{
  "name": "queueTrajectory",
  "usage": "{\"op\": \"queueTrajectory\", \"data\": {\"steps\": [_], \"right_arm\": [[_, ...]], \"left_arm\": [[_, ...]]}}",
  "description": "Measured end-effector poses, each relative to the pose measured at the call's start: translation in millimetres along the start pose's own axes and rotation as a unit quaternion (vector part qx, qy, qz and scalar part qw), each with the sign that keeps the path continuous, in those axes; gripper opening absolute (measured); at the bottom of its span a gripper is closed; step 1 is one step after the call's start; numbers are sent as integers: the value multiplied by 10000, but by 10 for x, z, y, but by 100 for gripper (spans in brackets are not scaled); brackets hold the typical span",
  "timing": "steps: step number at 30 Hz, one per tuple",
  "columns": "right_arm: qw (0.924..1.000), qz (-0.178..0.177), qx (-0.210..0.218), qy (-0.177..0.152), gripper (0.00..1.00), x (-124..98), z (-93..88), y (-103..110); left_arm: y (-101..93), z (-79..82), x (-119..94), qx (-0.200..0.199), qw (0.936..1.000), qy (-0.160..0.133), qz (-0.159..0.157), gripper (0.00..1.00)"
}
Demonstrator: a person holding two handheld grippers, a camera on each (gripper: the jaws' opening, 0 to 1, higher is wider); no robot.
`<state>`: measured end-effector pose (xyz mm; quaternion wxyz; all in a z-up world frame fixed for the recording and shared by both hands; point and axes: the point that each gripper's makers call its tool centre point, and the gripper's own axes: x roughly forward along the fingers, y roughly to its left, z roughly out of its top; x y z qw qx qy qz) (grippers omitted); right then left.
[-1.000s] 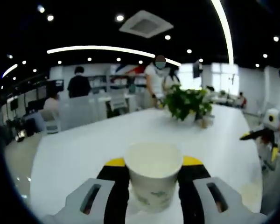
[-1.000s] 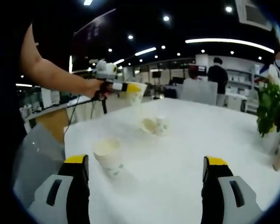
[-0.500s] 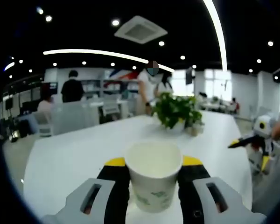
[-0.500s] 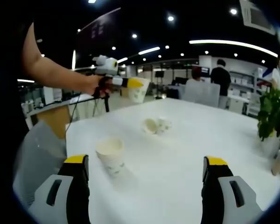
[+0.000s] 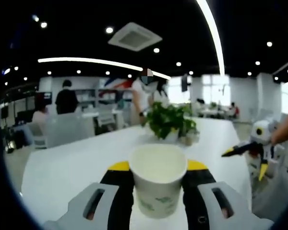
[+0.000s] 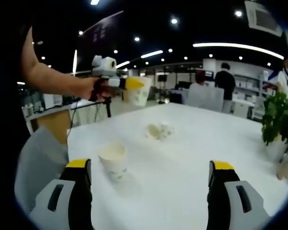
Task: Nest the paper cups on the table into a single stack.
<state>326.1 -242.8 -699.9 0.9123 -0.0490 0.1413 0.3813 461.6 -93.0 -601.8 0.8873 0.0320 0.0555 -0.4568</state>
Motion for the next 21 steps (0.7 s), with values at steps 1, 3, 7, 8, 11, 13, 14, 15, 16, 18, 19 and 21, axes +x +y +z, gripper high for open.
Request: {"op": "queueTrajectory", "data": {"steps": [1,3,7,8,11,13,14,15,16,18,19,21], "right_arm": [[10000,-11,30,-19,100,-11,-4,-8],[10000,-39,19,-41,100,-24,-7,-17],[10000,-33,-1,-35,100,-44,-7,-3],[10000,-31,-1,-46,100,-51,-1,-2],[10000,-46,-26,-61,100,-64,8,-5],[9999,-55,-36,-79,100,-74,24,-3],[9999,-56,-37,-83,100,-76,27,-1],[9999,-58,-40,-79,100,-80,23,-1],[9999,-59,-42,-78,100,-83,22,1],[9999,-59,-43,-98,100,-88,25,5],[9999,-60,-42,-99,100,-95,24,19],[9999,-61,-32,-114,100,-99,15,26]], "left_arm": [[-18,6,-1,69,10000,-19,32,37],[-94,6,-9,-37,10000,-54,-69,37],[-219,-12,-28,-96,9999,-51,-134,37],[-240,-10,-33,-154,9998,-69,-145,37],[-333,-16,-56,-149,9997,-76,-182,38],[-389,-8,-75,-168,9996,-98,-207,38],[-415,3,-84,-176,9996,-107,-210,38],[-449,17,-99,-181,9995,-134,-214,38],[-475,21,-108,-175,9995,-145,-216,38],[-552,33,-129,-91,9995,-159,-244,38],[-577,37,-137,-88,9995,-169,-253,38],[-629,41,-150,-90,9994,-191,-280,38]]}}
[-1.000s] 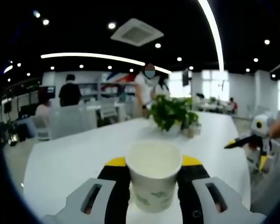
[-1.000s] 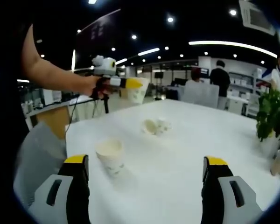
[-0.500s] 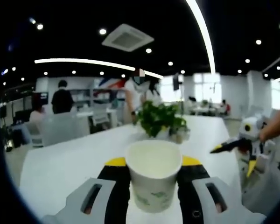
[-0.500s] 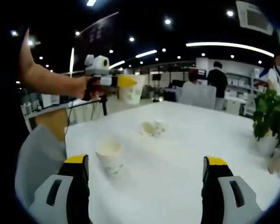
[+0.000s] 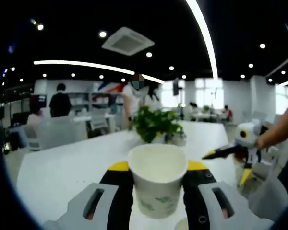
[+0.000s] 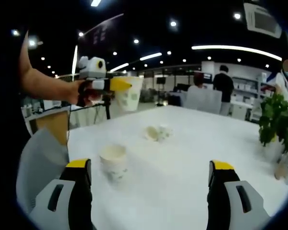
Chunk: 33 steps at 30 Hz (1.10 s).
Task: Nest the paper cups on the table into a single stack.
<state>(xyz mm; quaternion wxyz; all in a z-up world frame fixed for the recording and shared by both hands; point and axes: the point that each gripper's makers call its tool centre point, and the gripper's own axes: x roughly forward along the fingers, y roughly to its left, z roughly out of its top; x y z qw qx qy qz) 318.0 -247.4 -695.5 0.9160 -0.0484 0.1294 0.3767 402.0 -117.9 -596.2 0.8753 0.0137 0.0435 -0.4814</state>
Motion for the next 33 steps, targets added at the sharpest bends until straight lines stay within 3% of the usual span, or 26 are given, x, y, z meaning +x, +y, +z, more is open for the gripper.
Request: {"op": "queueTrajectory", "data": {"steps": [33], "right_arm": [[9999,0,133,15,100,22,-95,57]], "left_arm": [[-639,-74,-209,23,9998,-164,-74,38]]}}
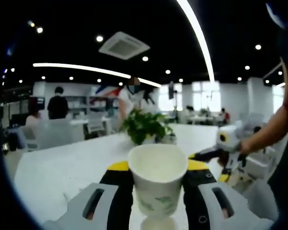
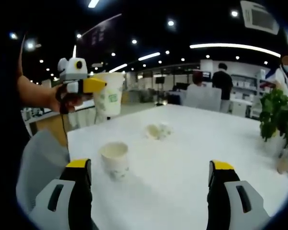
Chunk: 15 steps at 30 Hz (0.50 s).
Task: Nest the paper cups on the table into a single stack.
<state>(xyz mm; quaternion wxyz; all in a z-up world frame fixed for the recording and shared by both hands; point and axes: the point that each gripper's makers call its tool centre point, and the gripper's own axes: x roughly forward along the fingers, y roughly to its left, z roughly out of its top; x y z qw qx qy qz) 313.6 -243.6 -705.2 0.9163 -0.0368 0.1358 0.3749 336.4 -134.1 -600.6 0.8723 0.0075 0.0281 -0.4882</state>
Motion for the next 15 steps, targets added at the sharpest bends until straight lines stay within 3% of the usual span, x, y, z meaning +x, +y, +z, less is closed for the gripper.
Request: {"op": "queueTrajectory", "data": {"steps": [5,15], "right_arm": [[10000,16,4,3,100,-1,-4,12],[10000,3,12,20,100,-18,-27,-7]], "left_arm": [[-100,-16,21,26,10000,12,-72,38],[-76,-56,22,-9,10000,33,-56,38]]}}
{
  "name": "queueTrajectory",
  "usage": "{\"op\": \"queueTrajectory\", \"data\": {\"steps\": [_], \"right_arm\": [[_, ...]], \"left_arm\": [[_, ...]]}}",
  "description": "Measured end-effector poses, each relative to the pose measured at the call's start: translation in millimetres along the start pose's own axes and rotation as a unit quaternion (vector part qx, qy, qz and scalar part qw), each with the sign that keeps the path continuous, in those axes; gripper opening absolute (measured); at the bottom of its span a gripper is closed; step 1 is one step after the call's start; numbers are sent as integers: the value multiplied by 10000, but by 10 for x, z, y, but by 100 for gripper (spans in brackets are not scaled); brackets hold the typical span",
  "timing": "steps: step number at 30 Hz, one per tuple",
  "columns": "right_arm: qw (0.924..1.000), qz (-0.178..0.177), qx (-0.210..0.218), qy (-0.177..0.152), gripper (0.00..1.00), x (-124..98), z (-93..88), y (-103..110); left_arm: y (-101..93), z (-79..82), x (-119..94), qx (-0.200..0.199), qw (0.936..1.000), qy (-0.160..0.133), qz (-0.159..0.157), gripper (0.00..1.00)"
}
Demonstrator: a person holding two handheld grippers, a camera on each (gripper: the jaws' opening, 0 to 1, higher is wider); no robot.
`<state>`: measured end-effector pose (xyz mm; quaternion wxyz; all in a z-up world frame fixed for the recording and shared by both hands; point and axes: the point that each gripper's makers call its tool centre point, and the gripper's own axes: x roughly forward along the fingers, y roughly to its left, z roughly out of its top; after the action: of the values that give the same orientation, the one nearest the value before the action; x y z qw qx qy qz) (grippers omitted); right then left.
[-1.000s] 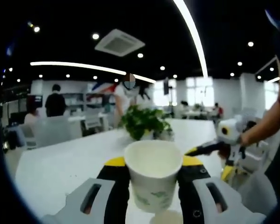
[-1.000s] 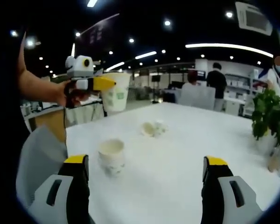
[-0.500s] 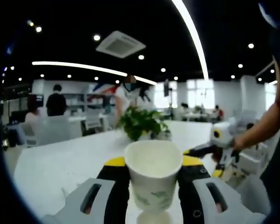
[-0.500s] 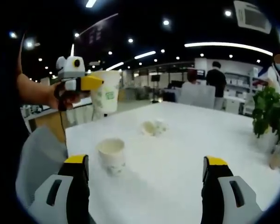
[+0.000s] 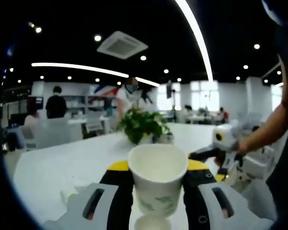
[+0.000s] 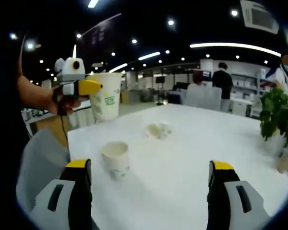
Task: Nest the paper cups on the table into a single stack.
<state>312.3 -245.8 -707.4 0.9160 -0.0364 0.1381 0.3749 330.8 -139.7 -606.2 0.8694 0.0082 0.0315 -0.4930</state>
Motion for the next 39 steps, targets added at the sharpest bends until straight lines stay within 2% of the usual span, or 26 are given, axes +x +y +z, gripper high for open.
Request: {"op": "queueTrajectory", "data": {"steps": [6,19,34,39], "right_arm": [[10000,4,-3,8,100,11,10,-6],[10000,12,36,42,100,17,-20,2],[9999,-31,114,74,100,-24,-79,5],[9999,-47,148,72,100,-28,-104,15]], "left_arm": [[38,-46,-18,-6,10000,16,-8,38],[52,-274,-7,-107,9999,-7,-74,39],[87,-657,8,-82,9999,130,-15,40],[138,-784,10,-122,9997,166,103,40]]}}
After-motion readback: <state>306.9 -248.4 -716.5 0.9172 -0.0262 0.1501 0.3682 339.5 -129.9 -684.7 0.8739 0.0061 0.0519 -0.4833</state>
